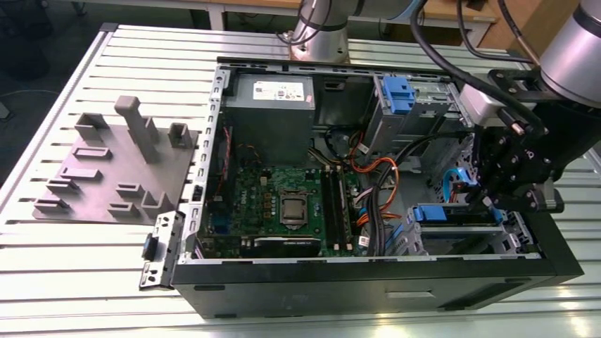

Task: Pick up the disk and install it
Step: 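Insert the first disk wire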

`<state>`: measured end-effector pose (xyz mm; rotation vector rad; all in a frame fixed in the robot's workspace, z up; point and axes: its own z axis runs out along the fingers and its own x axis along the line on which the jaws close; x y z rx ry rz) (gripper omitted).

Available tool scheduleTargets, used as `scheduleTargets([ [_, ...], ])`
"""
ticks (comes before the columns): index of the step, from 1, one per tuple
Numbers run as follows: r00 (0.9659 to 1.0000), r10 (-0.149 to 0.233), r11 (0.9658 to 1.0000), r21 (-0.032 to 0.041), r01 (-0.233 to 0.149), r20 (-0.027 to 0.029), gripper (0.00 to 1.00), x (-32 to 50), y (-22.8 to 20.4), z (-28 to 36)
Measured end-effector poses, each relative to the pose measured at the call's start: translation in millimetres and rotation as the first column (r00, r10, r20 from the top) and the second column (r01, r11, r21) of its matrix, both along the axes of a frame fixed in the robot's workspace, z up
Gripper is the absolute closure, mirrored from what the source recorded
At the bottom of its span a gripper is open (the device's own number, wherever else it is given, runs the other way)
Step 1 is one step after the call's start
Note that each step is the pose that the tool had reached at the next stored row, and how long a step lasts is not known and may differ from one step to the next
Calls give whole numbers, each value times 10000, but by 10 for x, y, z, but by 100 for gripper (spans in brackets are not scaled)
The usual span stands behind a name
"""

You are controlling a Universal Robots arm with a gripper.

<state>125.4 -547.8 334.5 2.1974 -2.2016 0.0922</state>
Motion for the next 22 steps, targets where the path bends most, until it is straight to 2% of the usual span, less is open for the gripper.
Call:
scheduleTargets([
  [22, 10000, -10, 10000, 10, 10, 0, 84, 0, 8, 12],
])
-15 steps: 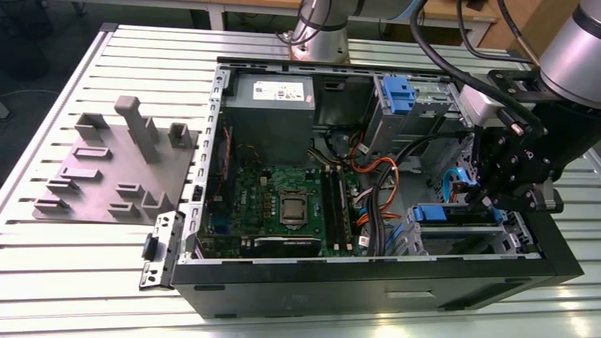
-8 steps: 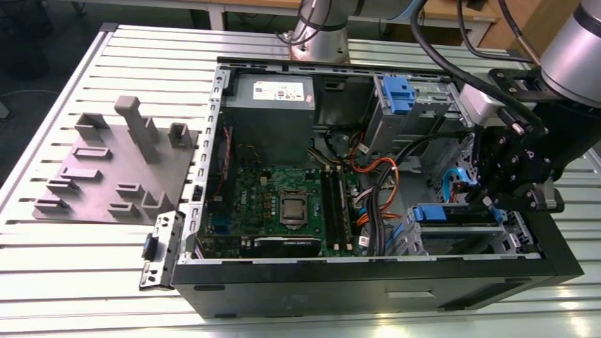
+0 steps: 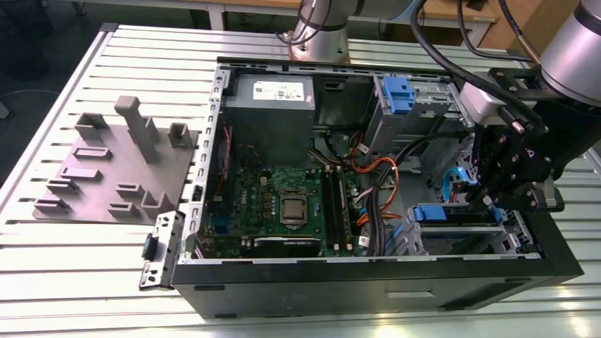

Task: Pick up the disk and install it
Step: 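Insert the first disk wire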

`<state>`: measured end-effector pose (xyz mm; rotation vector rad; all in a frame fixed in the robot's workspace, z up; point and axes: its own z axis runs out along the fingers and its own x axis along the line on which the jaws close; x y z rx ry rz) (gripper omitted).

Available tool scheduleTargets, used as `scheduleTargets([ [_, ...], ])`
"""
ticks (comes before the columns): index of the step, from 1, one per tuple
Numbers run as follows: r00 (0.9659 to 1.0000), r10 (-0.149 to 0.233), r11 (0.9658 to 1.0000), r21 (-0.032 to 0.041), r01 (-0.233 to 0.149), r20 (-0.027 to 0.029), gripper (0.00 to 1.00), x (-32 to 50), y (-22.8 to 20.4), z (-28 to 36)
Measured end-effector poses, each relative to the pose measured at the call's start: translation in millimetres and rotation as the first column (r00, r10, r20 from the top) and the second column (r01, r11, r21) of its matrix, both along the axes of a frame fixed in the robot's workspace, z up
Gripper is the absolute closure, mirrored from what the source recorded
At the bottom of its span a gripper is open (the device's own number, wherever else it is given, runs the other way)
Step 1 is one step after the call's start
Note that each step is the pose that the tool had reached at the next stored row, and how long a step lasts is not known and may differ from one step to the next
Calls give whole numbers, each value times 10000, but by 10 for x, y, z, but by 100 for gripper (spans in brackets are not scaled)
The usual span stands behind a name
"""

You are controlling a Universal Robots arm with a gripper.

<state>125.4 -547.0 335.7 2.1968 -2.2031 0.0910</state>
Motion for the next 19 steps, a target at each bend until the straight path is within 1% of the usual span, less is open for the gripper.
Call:
scheduleTargets([
  [11, 10000, -39, 10000, 0, 39, 0, 84, 0, 1, -3],
  [19, 10000, -39, 10000, 3, 39, 2, 84, 0, -3, -24],
])
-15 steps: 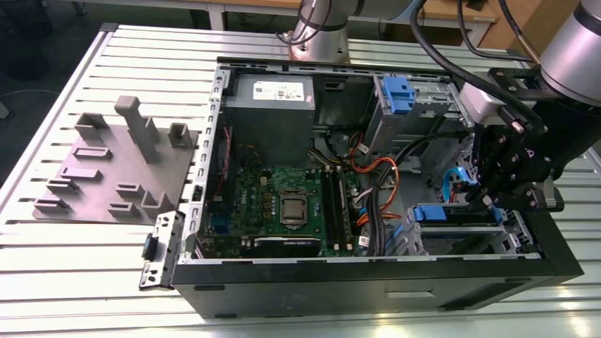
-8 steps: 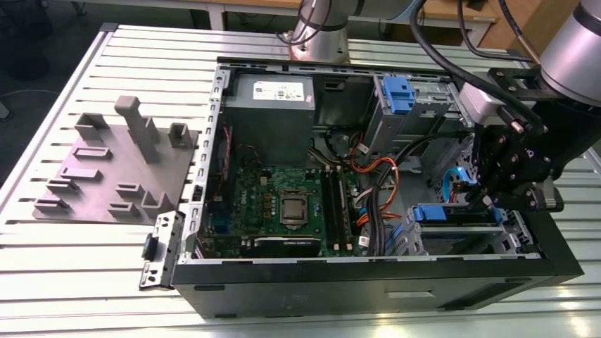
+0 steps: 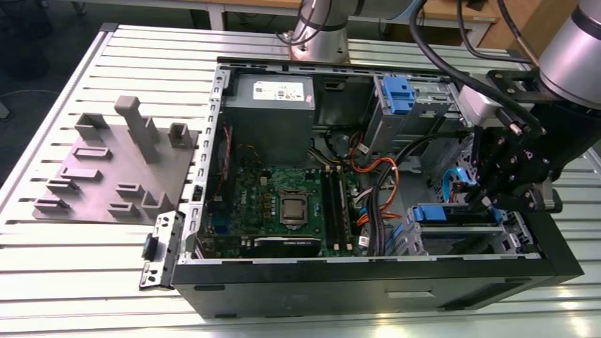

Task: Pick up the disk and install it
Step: 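Insert the first disk wire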

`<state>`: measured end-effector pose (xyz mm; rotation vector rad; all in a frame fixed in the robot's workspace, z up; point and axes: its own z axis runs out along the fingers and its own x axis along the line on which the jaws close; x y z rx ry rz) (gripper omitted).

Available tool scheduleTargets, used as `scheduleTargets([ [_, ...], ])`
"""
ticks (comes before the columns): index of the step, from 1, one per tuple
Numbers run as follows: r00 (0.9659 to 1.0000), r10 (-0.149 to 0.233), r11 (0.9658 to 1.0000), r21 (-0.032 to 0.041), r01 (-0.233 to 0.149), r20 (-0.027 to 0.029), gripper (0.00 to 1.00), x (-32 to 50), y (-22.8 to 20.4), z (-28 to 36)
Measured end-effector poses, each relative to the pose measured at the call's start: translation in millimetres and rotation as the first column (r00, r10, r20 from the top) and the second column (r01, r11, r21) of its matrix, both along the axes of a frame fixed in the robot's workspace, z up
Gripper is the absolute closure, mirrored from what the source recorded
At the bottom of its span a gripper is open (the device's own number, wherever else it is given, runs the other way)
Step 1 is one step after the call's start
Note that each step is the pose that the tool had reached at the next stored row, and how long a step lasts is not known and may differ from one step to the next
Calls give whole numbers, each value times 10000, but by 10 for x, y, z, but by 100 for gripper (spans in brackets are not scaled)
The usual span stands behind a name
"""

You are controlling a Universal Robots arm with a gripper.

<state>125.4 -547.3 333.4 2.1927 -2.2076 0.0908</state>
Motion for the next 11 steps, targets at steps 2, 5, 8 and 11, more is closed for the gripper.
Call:
scheduleTargets([
  [2, 10000, 0, 10000, -1, 0, 0, 84, 0, -1, -6],
  [5, 10000, 0, 10000, 2, 0, 0, 84, 0, -4, -23],
  [8, 10000, 0, 10000, 2, 0, 0, 84, 0, -4, -36],
  [11, 10000, 0, 10000, 1, 0, 0, 84, 0, -5, -40],
])
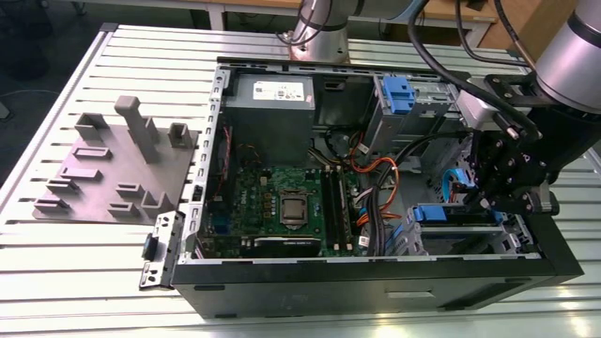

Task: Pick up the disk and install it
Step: 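Insert the first disk wire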

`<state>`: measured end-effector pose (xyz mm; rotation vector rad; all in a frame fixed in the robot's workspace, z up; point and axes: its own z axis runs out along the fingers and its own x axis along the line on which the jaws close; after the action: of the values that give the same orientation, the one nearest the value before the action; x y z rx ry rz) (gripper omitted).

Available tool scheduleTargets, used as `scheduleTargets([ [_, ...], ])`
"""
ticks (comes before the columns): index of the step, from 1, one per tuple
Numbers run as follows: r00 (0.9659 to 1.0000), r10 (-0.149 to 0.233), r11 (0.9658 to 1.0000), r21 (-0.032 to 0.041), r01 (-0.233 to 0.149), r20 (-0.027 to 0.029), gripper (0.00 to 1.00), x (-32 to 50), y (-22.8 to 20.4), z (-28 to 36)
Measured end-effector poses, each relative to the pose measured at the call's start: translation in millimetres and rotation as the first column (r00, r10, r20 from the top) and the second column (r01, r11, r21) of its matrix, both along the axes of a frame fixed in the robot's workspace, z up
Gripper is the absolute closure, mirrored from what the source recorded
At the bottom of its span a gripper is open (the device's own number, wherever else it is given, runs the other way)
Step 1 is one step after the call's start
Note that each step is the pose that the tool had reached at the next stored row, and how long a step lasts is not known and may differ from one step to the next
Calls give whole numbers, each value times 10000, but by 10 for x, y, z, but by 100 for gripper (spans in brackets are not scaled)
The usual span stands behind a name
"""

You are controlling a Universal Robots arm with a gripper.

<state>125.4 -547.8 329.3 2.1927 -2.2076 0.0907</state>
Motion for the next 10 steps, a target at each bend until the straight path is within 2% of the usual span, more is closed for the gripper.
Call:
scheduleTargets([
  [6, 10000, 0, 10000, 11, 0, 0, 83, 0, 0, -8],
  [7, 10000, 0, 10000, 8, 0, 0, 76, 0, 0, -2],
  [10, 10000, -1, 10000, 31, 1, -5, 76, -1, 0, 50],
])
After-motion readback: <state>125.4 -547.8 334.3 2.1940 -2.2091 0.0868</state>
